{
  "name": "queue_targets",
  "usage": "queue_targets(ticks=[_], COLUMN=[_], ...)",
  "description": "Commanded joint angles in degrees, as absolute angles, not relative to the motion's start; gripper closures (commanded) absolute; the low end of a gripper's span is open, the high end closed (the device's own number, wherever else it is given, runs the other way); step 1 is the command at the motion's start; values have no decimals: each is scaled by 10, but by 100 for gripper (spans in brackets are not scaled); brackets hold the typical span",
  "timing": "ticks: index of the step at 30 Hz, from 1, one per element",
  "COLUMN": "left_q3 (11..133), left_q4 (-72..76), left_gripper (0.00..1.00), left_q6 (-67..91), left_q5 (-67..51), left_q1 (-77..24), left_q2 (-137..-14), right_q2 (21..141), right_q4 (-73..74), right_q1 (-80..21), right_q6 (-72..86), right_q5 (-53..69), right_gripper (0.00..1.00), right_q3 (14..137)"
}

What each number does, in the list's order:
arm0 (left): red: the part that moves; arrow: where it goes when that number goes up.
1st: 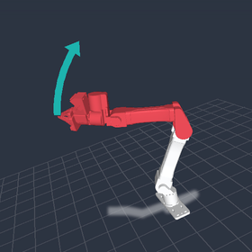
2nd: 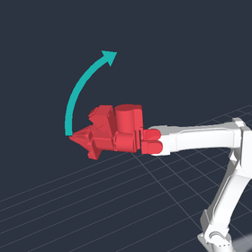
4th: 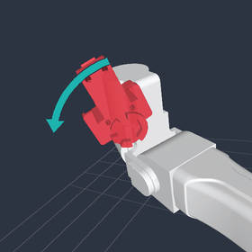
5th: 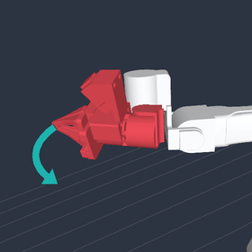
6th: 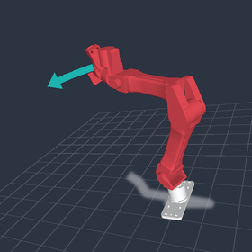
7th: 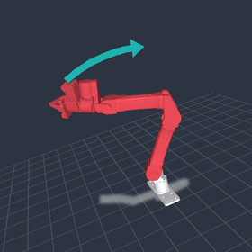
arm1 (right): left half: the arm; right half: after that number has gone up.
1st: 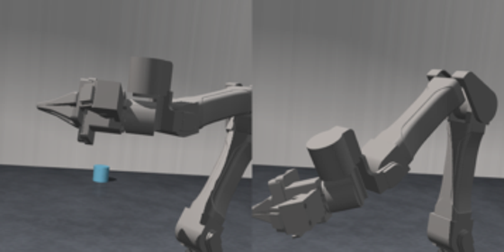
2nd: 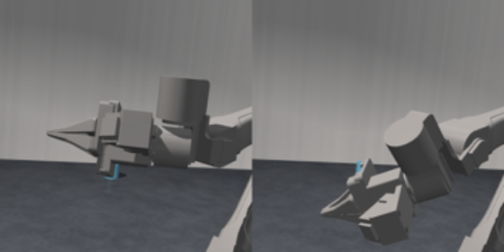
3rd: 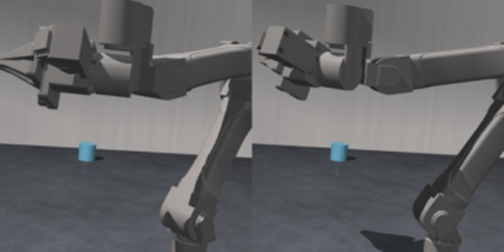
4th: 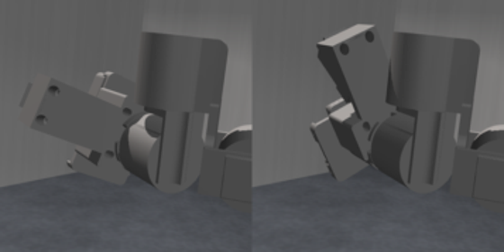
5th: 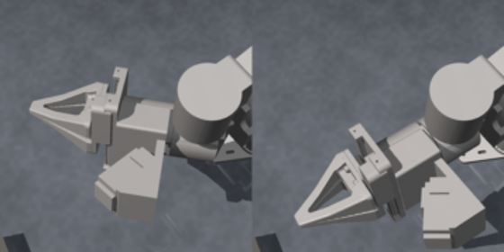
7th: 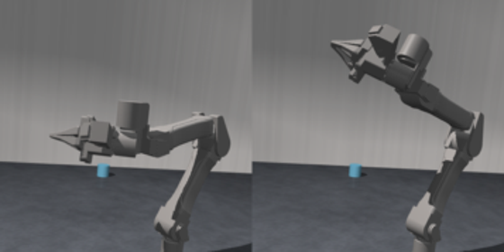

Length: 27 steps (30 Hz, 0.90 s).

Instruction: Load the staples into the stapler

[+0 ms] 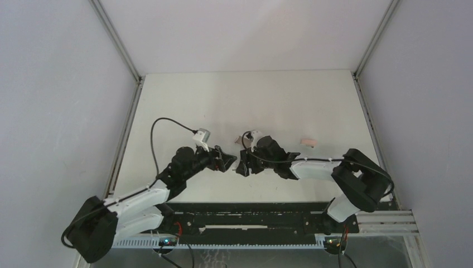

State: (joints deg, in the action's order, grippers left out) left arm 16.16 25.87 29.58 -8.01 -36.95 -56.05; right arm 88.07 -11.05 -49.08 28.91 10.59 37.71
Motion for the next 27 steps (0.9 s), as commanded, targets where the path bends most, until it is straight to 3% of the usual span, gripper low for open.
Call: queue_targets(ticks=[1, 10, 18, 25, 27], left_q3=[154, 159, 152, 147, 143], left_q4=[183, 135, 144, 144, 148], left_gripper=[3, 1, 1, 1, 1], left_q6=[334, 348, 351, 359, 370], left_q5=[-49, -54, -56, -58, -61], left_q1=[-315, -238, -230, -229, -228], left_q2=[-492, -469, -465, -461, -458], right_q2=[857, 982, 1048, 1060, 1055], right_q4=[-20, 62, 108, 98, 92], right_q1=[-531, -591, -604, -604, -604], right_q6=[237, 246, 273, 266, 255], right_q5=[-17, -156, -187, -159, -155], right_gripper=[31, 31, 37, 63, 87], right_q3=[435, 572, 625, 625, 619])
